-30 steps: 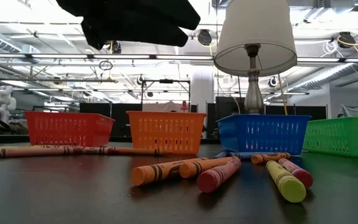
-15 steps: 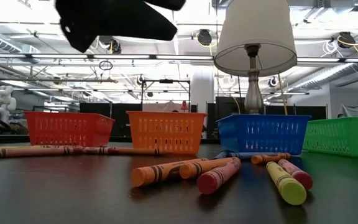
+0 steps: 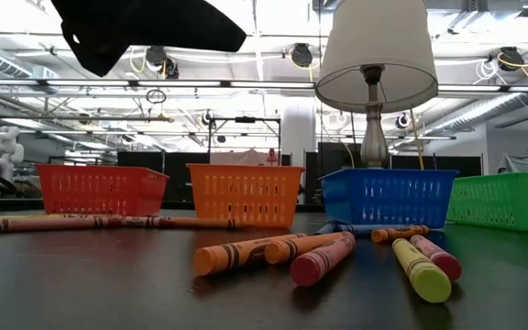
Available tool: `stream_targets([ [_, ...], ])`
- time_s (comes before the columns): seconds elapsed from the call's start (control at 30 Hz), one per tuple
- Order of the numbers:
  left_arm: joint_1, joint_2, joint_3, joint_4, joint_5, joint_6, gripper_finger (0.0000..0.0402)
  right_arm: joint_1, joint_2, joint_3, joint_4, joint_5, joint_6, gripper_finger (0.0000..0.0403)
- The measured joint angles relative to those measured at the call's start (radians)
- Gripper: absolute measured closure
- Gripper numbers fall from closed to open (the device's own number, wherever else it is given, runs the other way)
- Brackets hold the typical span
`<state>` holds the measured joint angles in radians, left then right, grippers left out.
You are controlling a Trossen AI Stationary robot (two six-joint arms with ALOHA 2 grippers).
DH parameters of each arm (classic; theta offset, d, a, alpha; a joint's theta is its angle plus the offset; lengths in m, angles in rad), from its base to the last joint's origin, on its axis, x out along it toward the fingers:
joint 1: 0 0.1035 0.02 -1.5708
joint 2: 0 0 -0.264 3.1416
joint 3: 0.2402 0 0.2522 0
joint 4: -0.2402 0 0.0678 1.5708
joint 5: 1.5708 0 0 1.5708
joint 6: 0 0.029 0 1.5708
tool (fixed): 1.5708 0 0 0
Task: Sort crayons
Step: Put the orange crayon into the green bin
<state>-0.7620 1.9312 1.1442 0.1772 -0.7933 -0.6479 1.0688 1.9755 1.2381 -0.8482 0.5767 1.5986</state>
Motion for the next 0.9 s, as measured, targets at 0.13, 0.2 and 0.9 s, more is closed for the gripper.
stream_targets([
  [0.13, 0.0, 0.007, 0.0, 0.005, -0.001, -0.001, 0.024, -0.002, 0.001, 0.0, 0.0, 0.0, 0.001, 0.0321],
  [0.2, -0.002, 0.015, 0.0, 0.005, -0.002, -0.001, 0.024, -0.002, 0.001, 0.0, -0.001, 0.0, 0.009, 0.0341],
  [0.9, -0.002, 0.034, 0.0, 0.023, -0.067, 0.027, 0.024, -0.003, -0.046, -0.004, -0.002, 0.09, -0.09, 0.04],
])
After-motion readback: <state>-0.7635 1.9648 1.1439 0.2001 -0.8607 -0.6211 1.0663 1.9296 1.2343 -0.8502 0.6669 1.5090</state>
